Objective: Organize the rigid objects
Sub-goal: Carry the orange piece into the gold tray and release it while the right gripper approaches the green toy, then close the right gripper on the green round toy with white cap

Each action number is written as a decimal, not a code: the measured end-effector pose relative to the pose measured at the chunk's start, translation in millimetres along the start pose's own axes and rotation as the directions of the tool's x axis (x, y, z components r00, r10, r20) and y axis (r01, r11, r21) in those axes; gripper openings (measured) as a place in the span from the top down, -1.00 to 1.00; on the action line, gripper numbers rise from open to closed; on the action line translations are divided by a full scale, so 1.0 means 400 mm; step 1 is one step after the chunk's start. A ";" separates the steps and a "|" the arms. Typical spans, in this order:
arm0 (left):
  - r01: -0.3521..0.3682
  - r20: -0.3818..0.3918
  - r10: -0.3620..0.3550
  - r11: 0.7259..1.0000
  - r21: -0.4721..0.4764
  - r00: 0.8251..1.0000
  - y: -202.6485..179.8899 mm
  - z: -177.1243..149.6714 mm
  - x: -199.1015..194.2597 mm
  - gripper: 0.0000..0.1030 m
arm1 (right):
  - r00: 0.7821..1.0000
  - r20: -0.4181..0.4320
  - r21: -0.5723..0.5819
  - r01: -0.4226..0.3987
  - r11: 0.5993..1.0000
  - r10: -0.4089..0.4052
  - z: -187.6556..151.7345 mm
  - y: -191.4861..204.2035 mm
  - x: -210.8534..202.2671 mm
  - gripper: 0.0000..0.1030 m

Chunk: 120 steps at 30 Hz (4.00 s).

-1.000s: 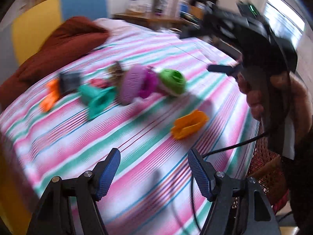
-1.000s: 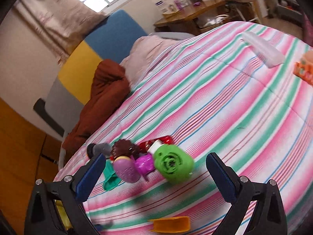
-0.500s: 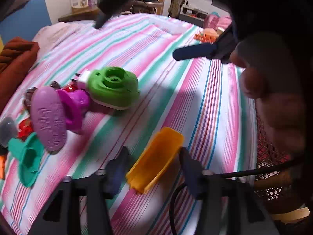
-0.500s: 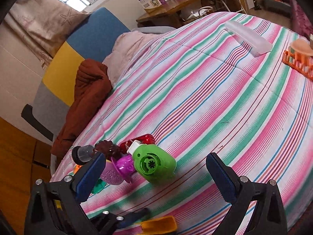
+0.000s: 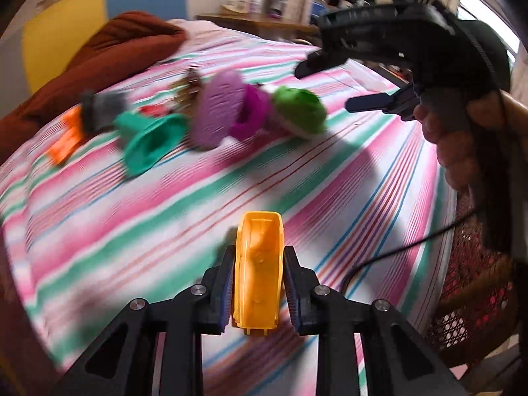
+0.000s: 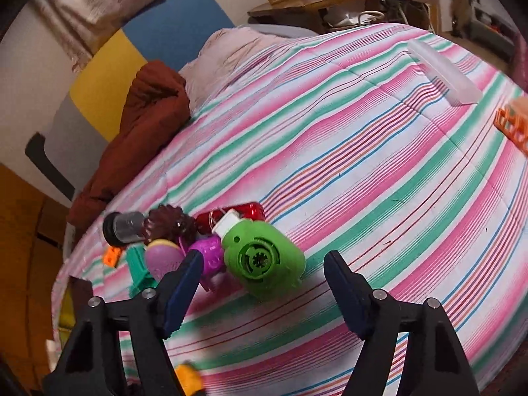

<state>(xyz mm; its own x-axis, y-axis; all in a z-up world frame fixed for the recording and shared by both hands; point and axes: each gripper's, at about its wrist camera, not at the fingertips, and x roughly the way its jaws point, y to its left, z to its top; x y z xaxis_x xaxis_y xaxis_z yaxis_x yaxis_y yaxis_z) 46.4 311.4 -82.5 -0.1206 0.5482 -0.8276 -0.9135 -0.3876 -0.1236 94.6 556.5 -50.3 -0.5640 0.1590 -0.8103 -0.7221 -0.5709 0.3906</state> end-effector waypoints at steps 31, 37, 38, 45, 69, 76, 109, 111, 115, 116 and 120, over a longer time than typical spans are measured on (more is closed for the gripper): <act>-0.237 0.175 0.269 0.954 -0.183 0.947 0.043 -0.066 -0.230 0.49 | 0.963 -0.098 -0.260 0.218 0.941 -0.250 -0.010 0.057 0.124 -0.24; -0.252 0.188 0.305 0.932 -0.260 0.934 0.088 -0.082 -0.299 0.49 | 0.948 -0.079 -0.318 0.270 0.909 -0.309 -0.026 0.067 0.127 -0.21; -0.256 0.189 0.312 0.928 -0.272 0.931 0.097 -0.088 -0.308 0.49 | 0.946 -0.076 -0.324 0.275 0.905 -0.315 -0.027 0.071 0.128 -0.20; -0.311 0.187 0.417 0.852 -0.421 0.890 0.270 -0.147 -0.416 0.49 | 0.932 -0.038 -0.382 0.319 0.867 -0.360 -0.044 0.099 0.138 -0.14; -0.474 -0.189 0.497 0.542 -0.694 0.847 0.798 -0.314 -0.356 0.49 | 0.892 0.081 -0.529 0.417 0.739 -0.446 -0.071 0.158 0.150 -0.12; -0.515 -0.211 0.538 0.511 -0.688 0.816 0.785 -0.322 -0.375 0.37 | 0.892 0.081 -0.530 0.417 0.738 -0.445 -0.073 0.160 0.148 -0.12; -0.475 -0.040 0.631 0.539 -0.696 0.774 0.454 -0.435 -0.531 0.35 | 0.960 0.166 -0.562 0.278 0.779 -0.224 -0.142 0.376 0.006 0.04; -0.466 -0.036 0.628 0.537 -0.703 0.778 0.454 -0.440 -0.533 0.35 | 0.965 0.127 -0.548 0.260 0.795 -0.228 -0.136 0.368 0.033 0.04; -0.459 -0.037 0.625 0.530 -0.712 0.780 0.461 -0.447 -0.535 0.35 | 0.983 0.032 -0.472 0.173 0.864 -0.179 -0.115 0.320 0.049 0.04; -0.457 -0.036 0.625 0.529 -0.715 0.780 0.461 -0.449 -0.536 0.35 | 0.986 0.014 -0.453 0.155 0.878 -0.167 -0.110 0.308 0.046 0.04; -0.451 -0.027 0.625 0.532 -0.716 0.780 0.459 -0.446 -0.538 0.35 | 0.993 -0.031 -0.386 0.090 0.918 -0.110 -0.113 0.256 0.029 0.04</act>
<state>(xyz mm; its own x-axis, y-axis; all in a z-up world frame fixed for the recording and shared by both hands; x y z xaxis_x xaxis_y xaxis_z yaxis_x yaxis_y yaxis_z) -26.0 -10.0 -24.7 -0.6542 0.1654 -0.7380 -0.1538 -0.9845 -0.0842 32.3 463.3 -39.4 -0.4685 0.1958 -0.8615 -0.5590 -0.8208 0.1174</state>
